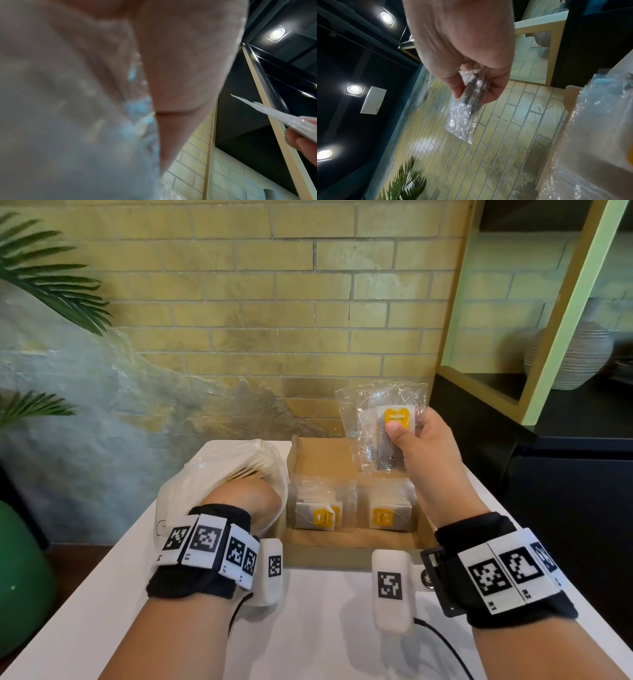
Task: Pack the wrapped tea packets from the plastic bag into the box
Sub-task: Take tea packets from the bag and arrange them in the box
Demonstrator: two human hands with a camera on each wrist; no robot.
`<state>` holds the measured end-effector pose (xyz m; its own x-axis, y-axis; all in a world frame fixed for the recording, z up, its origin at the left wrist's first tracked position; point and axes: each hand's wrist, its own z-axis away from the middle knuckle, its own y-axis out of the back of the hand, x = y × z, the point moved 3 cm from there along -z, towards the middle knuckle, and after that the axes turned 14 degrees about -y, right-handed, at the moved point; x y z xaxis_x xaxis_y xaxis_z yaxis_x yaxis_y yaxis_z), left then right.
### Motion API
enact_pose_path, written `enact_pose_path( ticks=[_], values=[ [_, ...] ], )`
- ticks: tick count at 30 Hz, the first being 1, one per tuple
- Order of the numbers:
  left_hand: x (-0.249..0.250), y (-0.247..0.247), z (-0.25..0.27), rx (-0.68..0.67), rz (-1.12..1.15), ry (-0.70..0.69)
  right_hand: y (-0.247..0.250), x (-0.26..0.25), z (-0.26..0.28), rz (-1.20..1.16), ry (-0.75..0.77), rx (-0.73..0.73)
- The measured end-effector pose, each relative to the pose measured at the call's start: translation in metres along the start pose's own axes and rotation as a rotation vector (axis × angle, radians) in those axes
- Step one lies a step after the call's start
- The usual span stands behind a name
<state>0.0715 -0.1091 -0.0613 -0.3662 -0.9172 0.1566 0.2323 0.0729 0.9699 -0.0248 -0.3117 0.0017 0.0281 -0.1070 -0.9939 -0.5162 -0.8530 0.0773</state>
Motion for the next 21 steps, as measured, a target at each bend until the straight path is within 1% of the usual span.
enact_pose_path(
  ticks=[3,7,12,14,16,18,21],
  values=[
    [-0.005,-0.003,-0.003,0.007,-0.068,0.011,-0.001,0.002,-0.001,-0.004,0.010,-0.026],
    [-0.002,0.006,0.000,0.138,-0.186,0.034,-0.002,0.002,-0.001,-0.020,0.032,-0.057],
    [-0.002,0.008,-0.003,0.101,-0.211,0.058,0.000,0.003,-0.001,-0.003,0.024,-0.037],
    [0.001,0.016,0.000,0.172,-0.157,0.061,-0.001,0.002,0.000,-0.003,0.020,-0.036],
    [0.005,0.026,0.006,0.253,-0.074,0.031,-0.002,0.002,0.000,-0.003,0.020,-0.045],
    [0.006,0.036,0.015,0.334,0.052,0.018,-0.003,0.002,0.000,-0.011,0.017,-0.056],
    [0.012,0.052,0.034,0.532,0.329,-0.032,-0.004,0.003,0.000,-0.011,0.021,-0.072]
  ],
)
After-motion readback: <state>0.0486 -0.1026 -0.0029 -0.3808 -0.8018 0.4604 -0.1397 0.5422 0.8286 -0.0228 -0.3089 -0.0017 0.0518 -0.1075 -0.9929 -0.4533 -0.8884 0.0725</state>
